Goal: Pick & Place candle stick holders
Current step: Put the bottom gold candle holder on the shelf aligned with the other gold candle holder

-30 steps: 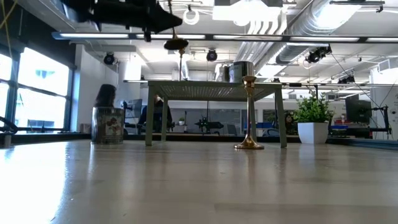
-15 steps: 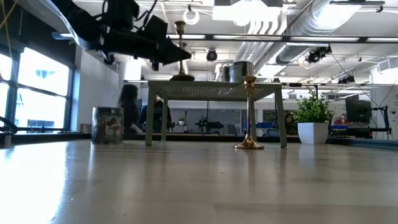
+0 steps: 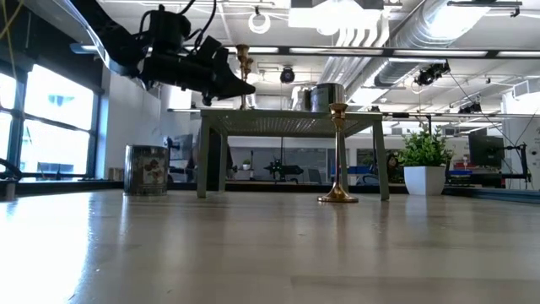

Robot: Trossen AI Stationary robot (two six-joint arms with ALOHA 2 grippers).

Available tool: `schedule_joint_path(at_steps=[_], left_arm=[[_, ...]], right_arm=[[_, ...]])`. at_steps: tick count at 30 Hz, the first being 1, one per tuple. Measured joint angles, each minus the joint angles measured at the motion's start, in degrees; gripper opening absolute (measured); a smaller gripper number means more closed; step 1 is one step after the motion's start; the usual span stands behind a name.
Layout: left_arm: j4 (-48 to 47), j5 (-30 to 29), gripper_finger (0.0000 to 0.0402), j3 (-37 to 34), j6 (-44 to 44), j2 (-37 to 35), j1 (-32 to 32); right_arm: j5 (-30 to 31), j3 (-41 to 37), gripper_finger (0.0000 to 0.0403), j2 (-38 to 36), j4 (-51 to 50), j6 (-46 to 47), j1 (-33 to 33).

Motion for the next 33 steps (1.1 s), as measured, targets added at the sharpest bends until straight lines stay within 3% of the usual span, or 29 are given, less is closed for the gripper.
schedule_joint_path(at_steps=[8,33], left_arm=[[-0.22,-0.08,0.0005,0.00,0.50,0.00,0.44],[4.28,-2.86,0.0005,0.24,3.19,4.11,0.46]], right_arm=[[-2.71,0.00,0.0181,0.00,0.02,-0.01,-1.64],[-3.15,0.00,0.0181,0.00,-0.47,1.37,-1.90]])
